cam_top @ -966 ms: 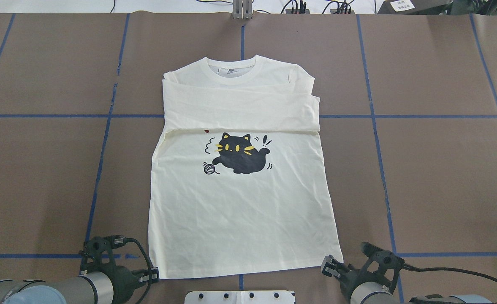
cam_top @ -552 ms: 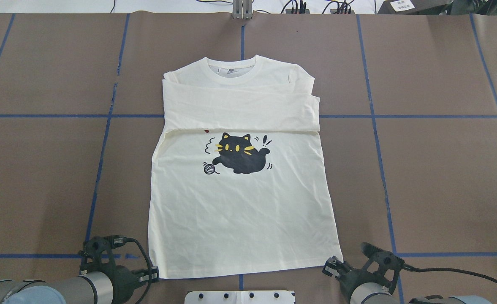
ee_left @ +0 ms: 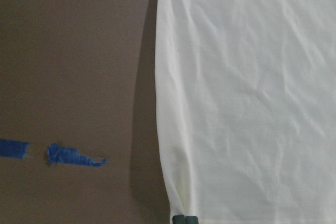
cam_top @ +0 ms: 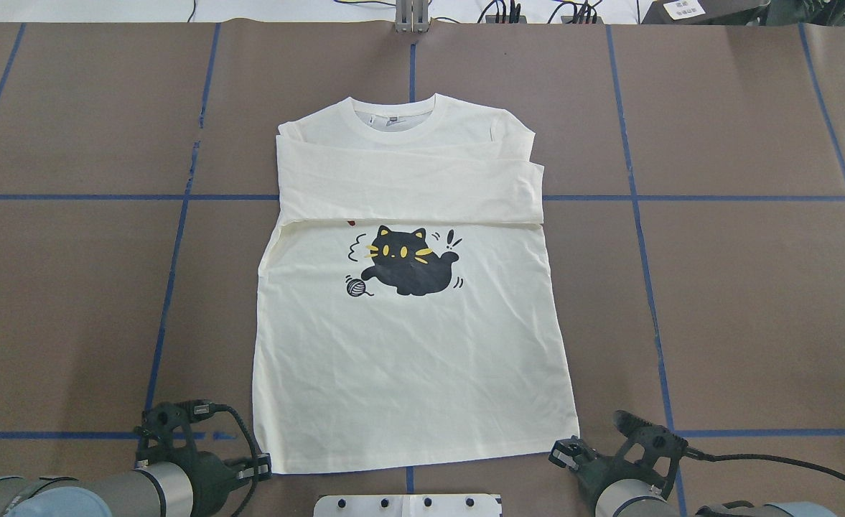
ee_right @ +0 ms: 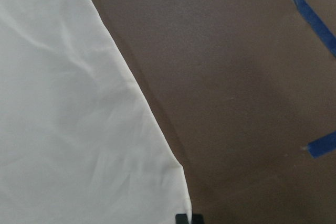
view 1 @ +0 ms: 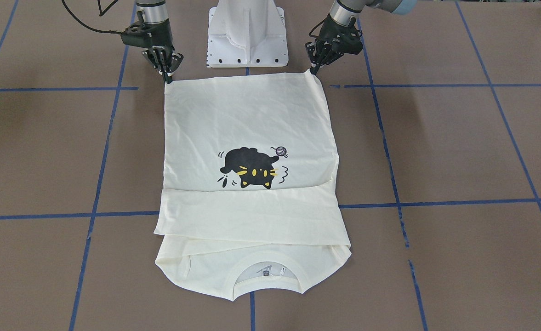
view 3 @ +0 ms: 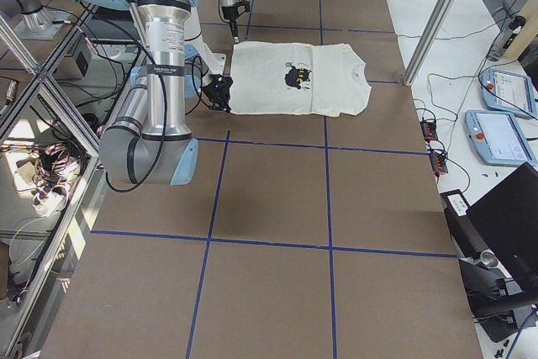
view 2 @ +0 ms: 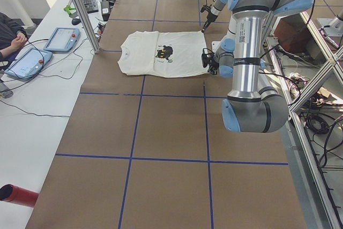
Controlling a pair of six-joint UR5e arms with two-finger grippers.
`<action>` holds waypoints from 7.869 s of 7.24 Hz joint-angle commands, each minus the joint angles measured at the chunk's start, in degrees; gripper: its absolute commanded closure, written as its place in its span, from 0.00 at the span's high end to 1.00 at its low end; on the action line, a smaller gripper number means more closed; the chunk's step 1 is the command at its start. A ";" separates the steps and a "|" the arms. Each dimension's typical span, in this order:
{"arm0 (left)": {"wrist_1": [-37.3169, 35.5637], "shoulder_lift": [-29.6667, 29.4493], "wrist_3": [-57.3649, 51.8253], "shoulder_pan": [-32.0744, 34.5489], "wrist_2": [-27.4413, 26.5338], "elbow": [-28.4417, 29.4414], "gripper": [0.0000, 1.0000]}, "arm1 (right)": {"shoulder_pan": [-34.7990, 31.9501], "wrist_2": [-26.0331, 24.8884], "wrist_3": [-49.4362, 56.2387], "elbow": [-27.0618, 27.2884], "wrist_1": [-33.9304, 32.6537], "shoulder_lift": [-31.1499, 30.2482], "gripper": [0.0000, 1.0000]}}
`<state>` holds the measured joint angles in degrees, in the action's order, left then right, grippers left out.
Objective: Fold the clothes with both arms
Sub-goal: 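Lift both hem corners and carry them toward the collar, then lay the hem over the collar with both grippers and release, then lower the left gripper to the folded bundle's edge nearest the robot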
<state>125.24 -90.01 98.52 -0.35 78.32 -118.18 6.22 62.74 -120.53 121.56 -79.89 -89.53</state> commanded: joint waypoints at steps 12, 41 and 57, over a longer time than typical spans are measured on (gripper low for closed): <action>-41.29 -15.32 -22.19 24.12 22.04 -28.03 0.00 | -24.78 21.41 24.34 24.39 -37.97 21.37 0.00; -6.51 -13.71 -27.36 26.14 18.83 9.02 0.92 | -49.02 33.67 49.52 -40.26 2.99 39.25 1.00; -5.89 -11.15 -24.96 21.53 15.81 11.47 0.34 | -48.76 33.32 49.17 -40.26 3.08 38.73 1.00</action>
<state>119.34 -101.06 73.56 21.18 94.13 -107.14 -42.65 96.07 -71.25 81.31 -76.82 -50.67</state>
